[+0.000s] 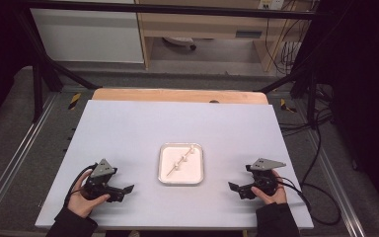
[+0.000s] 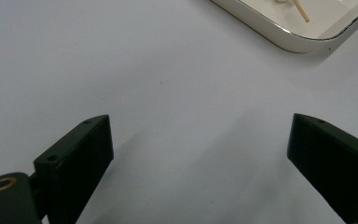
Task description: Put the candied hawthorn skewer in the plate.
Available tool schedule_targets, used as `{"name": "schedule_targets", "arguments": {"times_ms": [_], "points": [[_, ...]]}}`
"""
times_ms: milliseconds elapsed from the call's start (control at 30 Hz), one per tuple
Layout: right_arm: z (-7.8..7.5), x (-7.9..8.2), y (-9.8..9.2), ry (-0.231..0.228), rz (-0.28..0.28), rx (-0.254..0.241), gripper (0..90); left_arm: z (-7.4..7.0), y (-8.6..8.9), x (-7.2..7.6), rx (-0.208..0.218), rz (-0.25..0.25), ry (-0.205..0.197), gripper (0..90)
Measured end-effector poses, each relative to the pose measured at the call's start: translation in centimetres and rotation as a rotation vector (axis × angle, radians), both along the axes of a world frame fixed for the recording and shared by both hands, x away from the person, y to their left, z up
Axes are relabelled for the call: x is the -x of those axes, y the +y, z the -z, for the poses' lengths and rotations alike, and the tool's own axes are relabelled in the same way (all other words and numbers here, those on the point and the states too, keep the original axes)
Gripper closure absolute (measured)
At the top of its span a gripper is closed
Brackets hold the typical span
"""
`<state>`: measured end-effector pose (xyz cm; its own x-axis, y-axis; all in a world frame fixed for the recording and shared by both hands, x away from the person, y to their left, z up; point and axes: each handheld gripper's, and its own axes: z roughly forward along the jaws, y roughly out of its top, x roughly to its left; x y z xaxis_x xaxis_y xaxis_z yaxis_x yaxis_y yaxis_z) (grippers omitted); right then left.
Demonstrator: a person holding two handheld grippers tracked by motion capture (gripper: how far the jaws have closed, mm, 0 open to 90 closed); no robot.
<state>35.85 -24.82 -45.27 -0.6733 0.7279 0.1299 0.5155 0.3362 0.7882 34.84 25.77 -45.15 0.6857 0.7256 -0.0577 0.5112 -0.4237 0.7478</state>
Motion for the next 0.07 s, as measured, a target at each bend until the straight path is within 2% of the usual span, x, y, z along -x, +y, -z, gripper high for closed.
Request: {"name": "schedule_targets", "arguments": {"times_ms": [67], "points": [[0.02, -0.01, 0.02, 0.002, 0.000, 0.004, 0.6, 0.00, 0.00, 0.00, 0.001, 0.003, 0.001, 6.9]]}}
